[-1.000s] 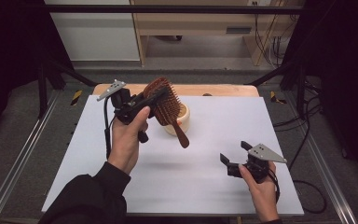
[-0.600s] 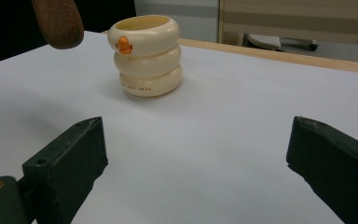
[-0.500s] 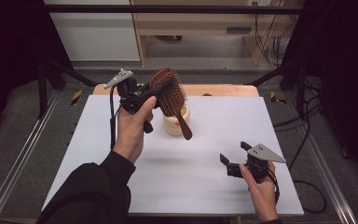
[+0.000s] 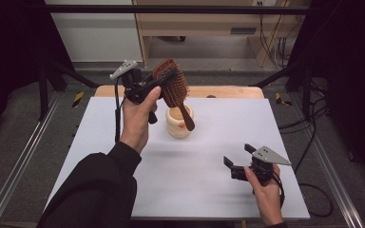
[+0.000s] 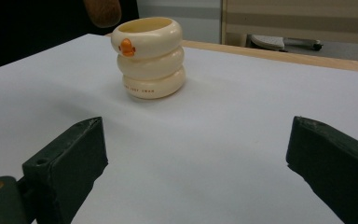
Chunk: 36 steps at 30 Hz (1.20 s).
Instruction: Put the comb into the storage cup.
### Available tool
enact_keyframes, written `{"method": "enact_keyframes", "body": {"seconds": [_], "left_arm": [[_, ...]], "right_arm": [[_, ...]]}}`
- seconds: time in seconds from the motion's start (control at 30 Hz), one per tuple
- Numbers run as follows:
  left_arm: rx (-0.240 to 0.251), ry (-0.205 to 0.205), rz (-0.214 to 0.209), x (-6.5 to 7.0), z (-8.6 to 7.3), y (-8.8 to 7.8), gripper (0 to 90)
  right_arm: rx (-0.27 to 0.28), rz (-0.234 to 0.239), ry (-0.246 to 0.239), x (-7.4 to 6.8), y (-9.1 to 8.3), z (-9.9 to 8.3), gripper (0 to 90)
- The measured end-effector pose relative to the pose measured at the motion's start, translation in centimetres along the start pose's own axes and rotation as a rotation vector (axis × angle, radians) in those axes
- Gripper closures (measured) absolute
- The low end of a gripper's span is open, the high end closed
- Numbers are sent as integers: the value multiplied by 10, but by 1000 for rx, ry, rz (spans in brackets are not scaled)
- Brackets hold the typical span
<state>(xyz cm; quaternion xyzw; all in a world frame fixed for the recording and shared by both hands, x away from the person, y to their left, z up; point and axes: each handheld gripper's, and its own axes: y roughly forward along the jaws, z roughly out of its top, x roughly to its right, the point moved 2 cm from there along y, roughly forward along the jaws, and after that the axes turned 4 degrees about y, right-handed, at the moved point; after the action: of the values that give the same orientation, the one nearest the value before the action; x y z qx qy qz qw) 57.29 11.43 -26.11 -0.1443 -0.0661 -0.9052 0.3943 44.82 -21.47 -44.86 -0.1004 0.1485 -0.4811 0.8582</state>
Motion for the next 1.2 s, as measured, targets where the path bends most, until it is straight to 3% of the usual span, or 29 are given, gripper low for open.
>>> {"method": "enact_keyframes", "body": {"seconds": [0.3, 1.2], "left_arm": [[29, -6, 25, -11, 7, 5, 513], [39, -1, 47, -15, 10, 8, 512]], "right_arm": [[4, 0, 2, 0, 0, 0, 52], [5, 10, 5, -2, 1, -1, 49]]}}
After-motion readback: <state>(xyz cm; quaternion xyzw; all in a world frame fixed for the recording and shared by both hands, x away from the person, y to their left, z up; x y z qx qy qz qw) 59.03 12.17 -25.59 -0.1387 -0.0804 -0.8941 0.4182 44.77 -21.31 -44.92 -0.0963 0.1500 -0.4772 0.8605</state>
